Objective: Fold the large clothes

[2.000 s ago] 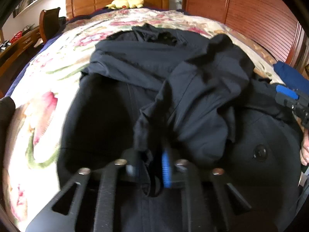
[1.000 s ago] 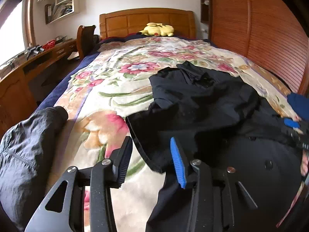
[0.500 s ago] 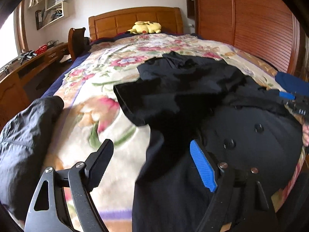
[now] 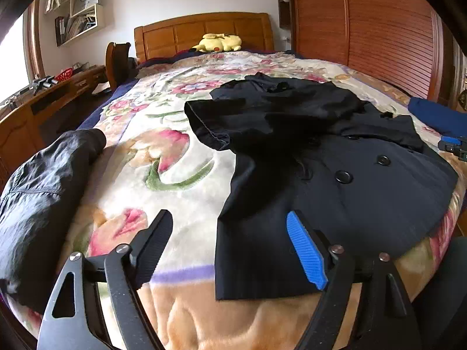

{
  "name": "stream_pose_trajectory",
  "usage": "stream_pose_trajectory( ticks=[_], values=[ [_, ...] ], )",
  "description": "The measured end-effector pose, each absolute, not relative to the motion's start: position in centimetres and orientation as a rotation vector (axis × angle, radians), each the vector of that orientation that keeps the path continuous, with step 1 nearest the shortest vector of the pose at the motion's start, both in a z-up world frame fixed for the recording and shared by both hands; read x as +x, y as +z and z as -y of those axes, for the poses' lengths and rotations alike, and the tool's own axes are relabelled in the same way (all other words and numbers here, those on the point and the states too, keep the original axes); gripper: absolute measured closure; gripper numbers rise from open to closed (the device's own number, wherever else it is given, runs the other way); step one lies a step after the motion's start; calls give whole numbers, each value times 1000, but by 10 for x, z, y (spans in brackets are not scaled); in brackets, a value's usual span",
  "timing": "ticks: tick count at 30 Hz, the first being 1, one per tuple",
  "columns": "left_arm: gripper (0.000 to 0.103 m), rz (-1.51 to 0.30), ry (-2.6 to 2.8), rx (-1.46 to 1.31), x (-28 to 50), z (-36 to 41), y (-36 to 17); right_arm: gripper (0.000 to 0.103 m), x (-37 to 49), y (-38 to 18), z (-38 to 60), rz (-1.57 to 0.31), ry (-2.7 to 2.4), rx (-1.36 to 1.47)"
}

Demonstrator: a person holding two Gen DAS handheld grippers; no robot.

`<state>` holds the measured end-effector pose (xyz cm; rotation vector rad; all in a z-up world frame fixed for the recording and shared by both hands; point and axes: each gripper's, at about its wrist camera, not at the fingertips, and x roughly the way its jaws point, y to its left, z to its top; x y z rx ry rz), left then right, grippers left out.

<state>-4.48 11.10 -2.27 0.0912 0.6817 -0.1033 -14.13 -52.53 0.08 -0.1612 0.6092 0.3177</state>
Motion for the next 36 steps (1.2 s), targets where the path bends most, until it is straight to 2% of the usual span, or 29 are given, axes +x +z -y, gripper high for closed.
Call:
stream_pose_trajectory(
  ticks=[2, 4, 6, 14, 26, 29, 31, 33, 34, 35, 36],
  values=[
    [32, -679, -110, 91, -51, -112, -23, 45, -148, 2, 526, -619, 312, -174],
    [43, -681, -116, 86, -56, -113, -23, 45, -155, 3, 527, -627, 318, -183],
    [47, -688, -123, 84, -59, -114, -26, 45, -160, 3, 527, -635, 325, -197],
    [47, -748, -108, 87, -57, -114, -49, 45, -153, -12, 526, -681, 304, -260],
    [49, -759, -114, 80, -55, -110, -54, 44, -141, -38, 530, -710, 311, -231],
    [69, -756, -152, 52, -56, -111, -55, 44, -142, -40, 531, -706, 323, -224],
    [84, -755, -150, 54, -57, -111, -54, 48, -143, -40, 533, -706, 332, -224],
    [93, -751, -159, 41, -61, -112, -51, 60, -143, -39, 532, -710, 350, -227],
    [95, -747, -167, 31, -64, -112, -49, 65, -143, -38, 532, -712, 362, -229],
    [96, -740, -174, 30, -66, -111, -46, 77, -144, -37, 531, -714, 378, -227],
    [96, -730, -180, 35, -69, -109, -42, 83, -144, -36, 530, -714, 397, -222]
  ],
)
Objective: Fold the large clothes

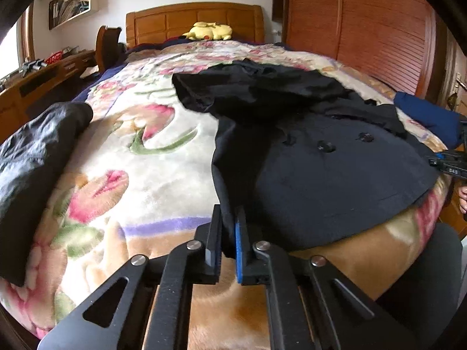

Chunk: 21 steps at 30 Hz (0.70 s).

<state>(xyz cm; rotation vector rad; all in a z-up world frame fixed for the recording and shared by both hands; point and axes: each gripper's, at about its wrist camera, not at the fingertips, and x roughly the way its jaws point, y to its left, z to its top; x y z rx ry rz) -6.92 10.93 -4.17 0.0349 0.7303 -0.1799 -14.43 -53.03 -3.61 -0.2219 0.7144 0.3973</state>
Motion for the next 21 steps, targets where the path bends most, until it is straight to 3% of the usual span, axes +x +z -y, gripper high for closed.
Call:
stream_pose_trajectory(
  ticks=[6, 21],
  values=[
    [98, -634, -189, 23, -90, -106, -8, 92, -153, -19, 539, -635, 431, -173],
    [99, -438, -211, 1, -177, -131, 58, 93, -233, 58, 578, -391, 499, -153]
  ],
)
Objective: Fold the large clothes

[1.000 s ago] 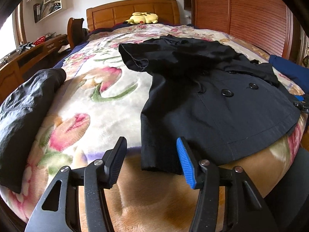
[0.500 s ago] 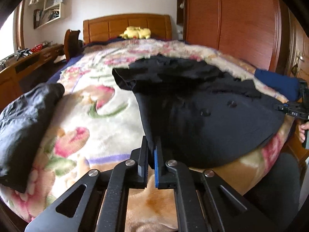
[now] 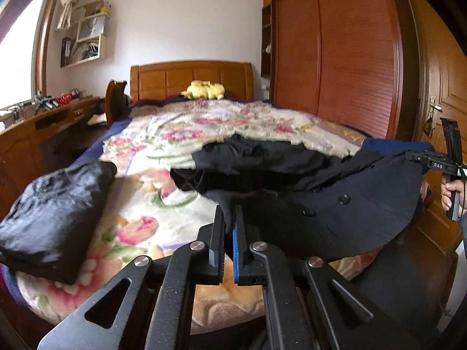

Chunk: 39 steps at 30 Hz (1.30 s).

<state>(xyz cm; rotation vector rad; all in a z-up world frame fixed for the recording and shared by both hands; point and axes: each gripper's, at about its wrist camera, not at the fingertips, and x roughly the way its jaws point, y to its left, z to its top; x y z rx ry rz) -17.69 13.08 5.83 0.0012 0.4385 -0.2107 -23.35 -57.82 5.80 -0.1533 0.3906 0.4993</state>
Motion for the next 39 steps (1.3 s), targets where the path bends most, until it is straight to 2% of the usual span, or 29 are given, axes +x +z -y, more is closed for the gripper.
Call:
stream_pose_trajectory(
  ticks=[14, 21, 29, 39],
  values=[
    [99, -220, -223, 27, -225, -136, 139, 93, -315, 107, 593, -165, 475, -179],
    [99, -173, -216, 21, -221, -143, 161, 93, -331, 115, 602, -105, 467, -169],
    [99, -244, -156, 40, -158, -147, 151, 93, -290, 104, 574, -143, 430, -183],
    [99, -373, -110, 6, -63, -155, 102, 93, -215, 87, 531, -244, 386, -244]
  ],
)
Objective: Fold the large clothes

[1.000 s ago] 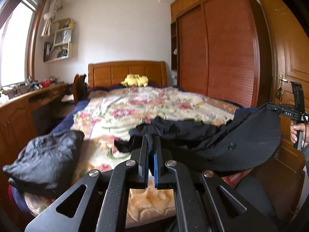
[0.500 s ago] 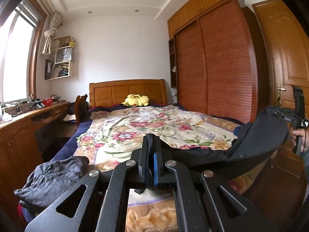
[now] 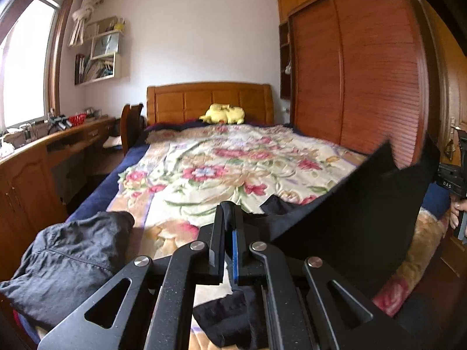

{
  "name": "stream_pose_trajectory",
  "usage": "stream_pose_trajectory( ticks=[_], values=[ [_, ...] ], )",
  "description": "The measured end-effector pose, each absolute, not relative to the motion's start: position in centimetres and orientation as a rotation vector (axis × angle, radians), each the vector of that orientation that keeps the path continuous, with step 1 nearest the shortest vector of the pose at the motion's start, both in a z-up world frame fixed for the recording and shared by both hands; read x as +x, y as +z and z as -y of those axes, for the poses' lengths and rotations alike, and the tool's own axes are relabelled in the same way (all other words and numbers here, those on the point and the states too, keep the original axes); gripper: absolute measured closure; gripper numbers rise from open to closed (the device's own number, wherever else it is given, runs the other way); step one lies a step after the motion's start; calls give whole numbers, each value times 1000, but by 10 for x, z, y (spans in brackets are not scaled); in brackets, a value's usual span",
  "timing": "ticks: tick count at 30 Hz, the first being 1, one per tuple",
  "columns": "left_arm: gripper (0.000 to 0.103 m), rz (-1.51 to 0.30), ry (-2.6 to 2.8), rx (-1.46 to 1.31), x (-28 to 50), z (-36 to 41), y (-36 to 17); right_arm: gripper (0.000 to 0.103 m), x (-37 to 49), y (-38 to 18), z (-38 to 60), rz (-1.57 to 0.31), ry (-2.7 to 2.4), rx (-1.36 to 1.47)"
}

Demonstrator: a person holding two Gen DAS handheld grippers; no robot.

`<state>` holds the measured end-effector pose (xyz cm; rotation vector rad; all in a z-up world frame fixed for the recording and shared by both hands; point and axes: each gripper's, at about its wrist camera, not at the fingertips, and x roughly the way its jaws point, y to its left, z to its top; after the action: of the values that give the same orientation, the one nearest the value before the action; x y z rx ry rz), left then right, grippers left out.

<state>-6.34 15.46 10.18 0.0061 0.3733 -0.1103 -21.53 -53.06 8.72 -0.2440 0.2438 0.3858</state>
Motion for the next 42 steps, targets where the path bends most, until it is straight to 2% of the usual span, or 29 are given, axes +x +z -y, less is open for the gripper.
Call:
stream_pose_trajectory(
  ticks=[12, 25, 35, 37, 40, 41, 42],
  values=[
    [99, -497, -71, 28, 38, -149, 46, 92, -116, 72, 496, -382, 373, -293],
    [99, -541, -19, 64, 136, -150, 32, 92, -19, 87, 454, -462, 339, -380],
    [99, -589, 5, 98, 171, -149, 28, 92, 27, 83, 414, -521, 297, -411],
    [99, -613, 5, 96, 172, -149, 25, 87, 30, 82, 409, -538, 296, -412],
    [94, -633, 11, 102, 166, -146, 24, 69, 37, 85, 408, -571, 324, -387],
    [93, -628, 10, 104, 163, -145, 25, 54, 35, 87, 409, -563, 322, -387],
    [87, -616, 8, 102, 158, -144, 27, 40, 33, 90, 411, -550, 312, -384]
  ],
)
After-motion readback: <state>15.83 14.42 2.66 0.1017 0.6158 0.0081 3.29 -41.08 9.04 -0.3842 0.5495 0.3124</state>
